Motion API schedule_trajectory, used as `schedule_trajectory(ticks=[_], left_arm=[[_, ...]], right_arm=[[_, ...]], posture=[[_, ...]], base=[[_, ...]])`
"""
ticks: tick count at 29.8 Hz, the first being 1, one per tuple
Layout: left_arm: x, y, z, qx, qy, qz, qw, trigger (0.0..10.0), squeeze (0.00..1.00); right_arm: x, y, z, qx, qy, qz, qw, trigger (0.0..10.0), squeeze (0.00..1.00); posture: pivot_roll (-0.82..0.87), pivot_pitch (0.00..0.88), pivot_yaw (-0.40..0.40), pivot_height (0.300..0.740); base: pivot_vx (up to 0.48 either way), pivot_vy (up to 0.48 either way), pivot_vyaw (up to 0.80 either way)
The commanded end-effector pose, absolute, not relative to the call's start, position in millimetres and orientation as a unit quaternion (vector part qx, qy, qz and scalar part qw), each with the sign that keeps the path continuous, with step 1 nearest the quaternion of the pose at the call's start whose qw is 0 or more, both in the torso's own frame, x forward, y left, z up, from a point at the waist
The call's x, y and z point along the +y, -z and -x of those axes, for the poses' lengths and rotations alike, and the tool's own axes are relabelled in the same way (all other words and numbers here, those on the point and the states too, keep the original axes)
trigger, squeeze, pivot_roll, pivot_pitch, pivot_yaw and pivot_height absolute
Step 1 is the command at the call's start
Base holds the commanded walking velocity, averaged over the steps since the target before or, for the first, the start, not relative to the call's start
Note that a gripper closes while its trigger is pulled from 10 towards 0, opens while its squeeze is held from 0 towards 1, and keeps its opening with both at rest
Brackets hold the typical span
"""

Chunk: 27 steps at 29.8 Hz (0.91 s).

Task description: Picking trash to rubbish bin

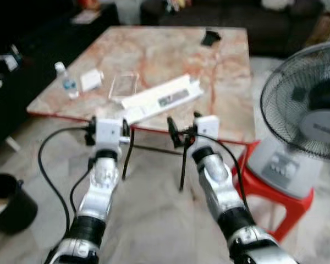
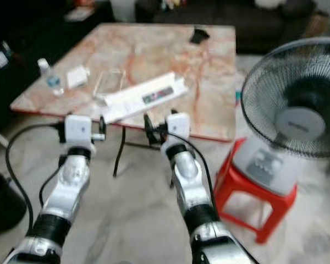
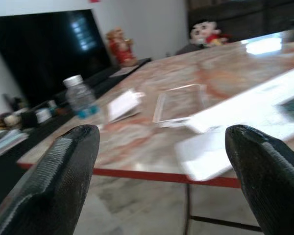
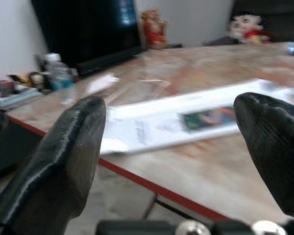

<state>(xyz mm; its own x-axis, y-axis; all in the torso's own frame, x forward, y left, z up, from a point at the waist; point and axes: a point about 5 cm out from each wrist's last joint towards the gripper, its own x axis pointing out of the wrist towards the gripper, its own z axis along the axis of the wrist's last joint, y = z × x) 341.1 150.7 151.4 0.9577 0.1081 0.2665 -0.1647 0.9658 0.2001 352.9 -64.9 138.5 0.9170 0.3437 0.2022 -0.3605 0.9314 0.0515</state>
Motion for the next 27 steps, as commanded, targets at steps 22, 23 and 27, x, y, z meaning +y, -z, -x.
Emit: schedule_trajectory(ticks=[22, 23, 27], left_arm=[[159.1, -155.5, -342.6, -0.131, -0.081, -0.108, 0.982, 10.0, 0.00], [159.1, -155.5, -342.6, -0.131, -0.081, -0.108, 0.982, 10.0, 0.00], [158.3, -155.4, -342.7, -0.131, -0.080, -0.107, 0.982, 10.0, 0.00]], right_arm=[[-56.6, -140.6, -352.0, -0.098, -0.189, -0.042, 0.976, 10.0, 0.00], [-56.6, -140.6, -352.0, -0.098, -0.189, -0.042, 0.976, 10.0, 0.00], [-56.4, -139.3, -351.3, -0.097, -0.191, -0.040, 0.976, 10.0, 0.00]], posture=[[0.12, 0.118, 0.061, 0.728], [0.12, 0.118, 0.061, 0.728], [0.13, 0.117, 0.058, 0.728]], base=[[0.318, 0.000, 0.00], [0.319, 0.000, 0.00], [0.316, 0.000, 0.44]])
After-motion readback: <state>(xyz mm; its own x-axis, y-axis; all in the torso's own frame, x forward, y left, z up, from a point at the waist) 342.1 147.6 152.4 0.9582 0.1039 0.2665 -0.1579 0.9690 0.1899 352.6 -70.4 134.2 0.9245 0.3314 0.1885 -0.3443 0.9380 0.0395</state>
